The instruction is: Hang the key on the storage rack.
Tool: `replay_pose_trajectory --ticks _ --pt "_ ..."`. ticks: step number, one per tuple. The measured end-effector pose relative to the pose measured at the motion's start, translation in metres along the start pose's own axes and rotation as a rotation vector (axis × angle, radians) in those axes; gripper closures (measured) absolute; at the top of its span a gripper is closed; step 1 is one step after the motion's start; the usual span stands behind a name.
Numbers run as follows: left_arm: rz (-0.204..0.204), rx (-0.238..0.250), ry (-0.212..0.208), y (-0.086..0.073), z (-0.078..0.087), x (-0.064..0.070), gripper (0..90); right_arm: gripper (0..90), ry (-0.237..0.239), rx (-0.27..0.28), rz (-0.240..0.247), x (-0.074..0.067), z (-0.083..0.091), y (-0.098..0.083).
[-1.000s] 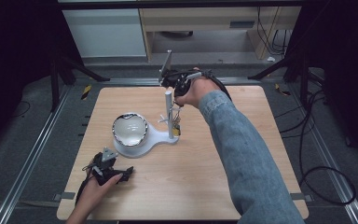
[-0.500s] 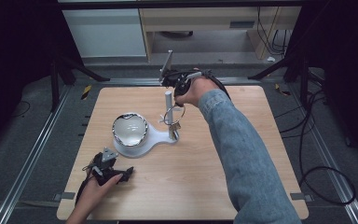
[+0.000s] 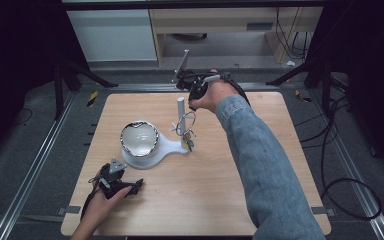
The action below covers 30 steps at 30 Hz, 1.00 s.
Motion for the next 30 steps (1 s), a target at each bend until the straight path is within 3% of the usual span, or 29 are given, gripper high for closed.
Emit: replay_pose_trajectory --ticks 9,13,14,15,30 --pt "0.001 0.000 0.001 0.000 0.000 0.000 0.0 73.1 -0.036 0.030 -0.036 0.008 0.006 -0.005" --pt "0.001 0.000 0.000 0.000 0.000 0.000 0.0 57.4 -0.056 0.033 -0.071 0.013 0.007 -0.010" --pt "0.001 0.000 0.000 0.000 0.000 0.000 0.0 57.4 -0.056 0.033 -0.071 0.013 0.007 -0.010" --pt "0.001 0.000 0.000 0.000 0.000 0.000 0.0 51.0 -0.064 0.031 -0.085 0.016 0.007 -0.012" --pt "0.002 0.000 0.000 0.000 0.000 0.000 0.0 22.6 -0.089 0.027 -0.129 0.030 0.005 -0.028"
Point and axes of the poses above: each handheld gripper's, and its own axes: z roughly backward along the jaws, y roughly out of its top, x roughly to its right, the point moved 6 cm from there along -z, roughly forward along the jaws, and after that the axes turned 2 degrees about -z, right-handed, at the moved point
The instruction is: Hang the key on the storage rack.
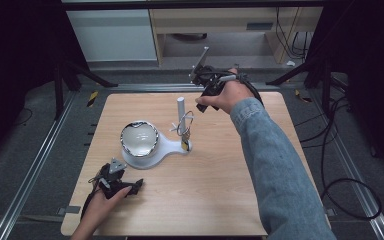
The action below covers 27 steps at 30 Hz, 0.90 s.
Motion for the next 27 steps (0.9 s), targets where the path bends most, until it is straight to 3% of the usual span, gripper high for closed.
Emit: replay_pose_trajectory --ticks 10,20,27 --pt "-0.001 0.000 0.000 0.000 0.000 0.000 0.0 7.0 -0.033 0.031 0.003 0.006 -0.003 -0.015" --pt "-0.001 -0.001 0.000 0.000 0.000 0.000 0.0 6.1 -0.045 0.051 -0.009 0.015 -0.005 -0.044" --pt "-0.001 -0.001 -0.001 0.000 0.000 0.000 0.0 10.1 -0.055 0.033 -0.049 0.023 -0.012 -0.066"
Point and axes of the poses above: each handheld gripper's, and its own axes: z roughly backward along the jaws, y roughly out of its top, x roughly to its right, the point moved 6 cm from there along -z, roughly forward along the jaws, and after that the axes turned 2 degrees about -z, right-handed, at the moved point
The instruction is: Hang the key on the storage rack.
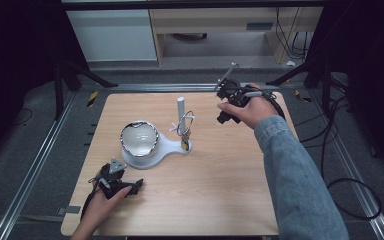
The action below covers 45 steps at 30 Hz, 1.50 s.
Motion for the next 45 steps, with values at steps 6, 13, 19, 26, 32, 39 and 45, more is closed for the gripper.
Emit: replay_pose_trajectory --ticks 6,13,19,26,32,39,45 --pt "0.000 0.000 0.000 0.000 0.000 0.000 0.0 11.6 -0.013 -0.012 -0.022 0.007 -0.008 -0.019" --pt "0.000 0.000 0.000 0.000 0.000 0.000 0.0 11.6 -0.029 -0.007 -0.042 0.016 -0.019 -0.040" --pt "0.001 0.000 0.000 0.000 0.000 0.000 0.0 10.6 -0.039 0.005 -0.075 0.022 -0.030 -0.054" --pt "0.001 0.001 0.000 0.000 0.000 0.000 0.0 9.8 -0.075 0.041 -0.115 0.026 -0.041 -0.066" --pt "0.002 0.002 0.000 0.000 0.000 0.001 0.0 9.7 -0.079 0.052 -0.149 0.025 -0.053 -0.081" --pt "-0.001 -0.001 -0.001 0.000 0.000 0.001 0.0 9.8 -0.064 0.059 -0.190 0.026 -0.068 -0.105" --pt "0.001 0.001 -0.001 0.000 0.000 0.001 0.0 9.8 -0.044 0.049 -0.227 0.024 -0.081 -0.125"
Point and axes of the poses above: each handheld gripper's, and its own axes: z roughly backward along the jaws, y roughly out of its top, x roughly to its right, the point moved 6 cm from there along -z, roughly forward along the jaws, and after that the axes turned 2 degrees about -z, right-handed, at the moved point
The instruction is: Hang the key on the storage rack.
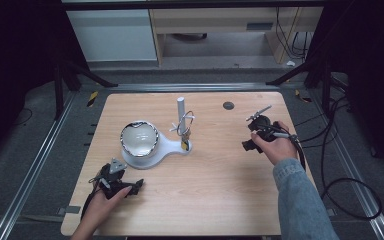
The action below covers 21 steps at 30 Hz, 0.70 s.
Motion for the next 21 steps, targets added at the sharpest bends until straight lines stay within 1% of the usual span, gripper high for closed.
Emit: replay_pose_trajectory --ticks 2,3,8,9,13,15,21 --pt "0.000 0.000 0.000 0.000 0.000 0.000 0.0 9.8 0.010 -0.005 -0.015 -0.002 -0.006 -0.011" --pt "0.000 0.000 0.000 0.000 0.000 0.000 0.0 9.8 0.010 -0.005 -0.015 -0.002 -0.006 -0.011" --pt "0.000 0.000 0.000 0.000 0.000 0.000 0.0 9.8 0.020 -0.005 -0.030 -0.005 -0.018 -0.030" --pt "0.000 0.000 0.000 0.000 0.000 0.000 0.0 9.8 0.028 0.004 -0.036 -0.007 -0.022 -0.037" --pt "0.000 0.000 0.000 0.000 0.000 0.000 0.0 9.8 0.035 0.016 -0.045 -0.008 -0.026 -0.044" --pt "0.000 0.000 0.000 0.000 0.000 0.000 0.0 9.8 0.042 0.023 -0.057 -0.008 -0.028 -0.048" --pt "0.000 0.000 0.000 0.000 0.000 0.000 0.0 9.8 0.059 0.065 -0.117 -0.007 -0.041 -0.056"
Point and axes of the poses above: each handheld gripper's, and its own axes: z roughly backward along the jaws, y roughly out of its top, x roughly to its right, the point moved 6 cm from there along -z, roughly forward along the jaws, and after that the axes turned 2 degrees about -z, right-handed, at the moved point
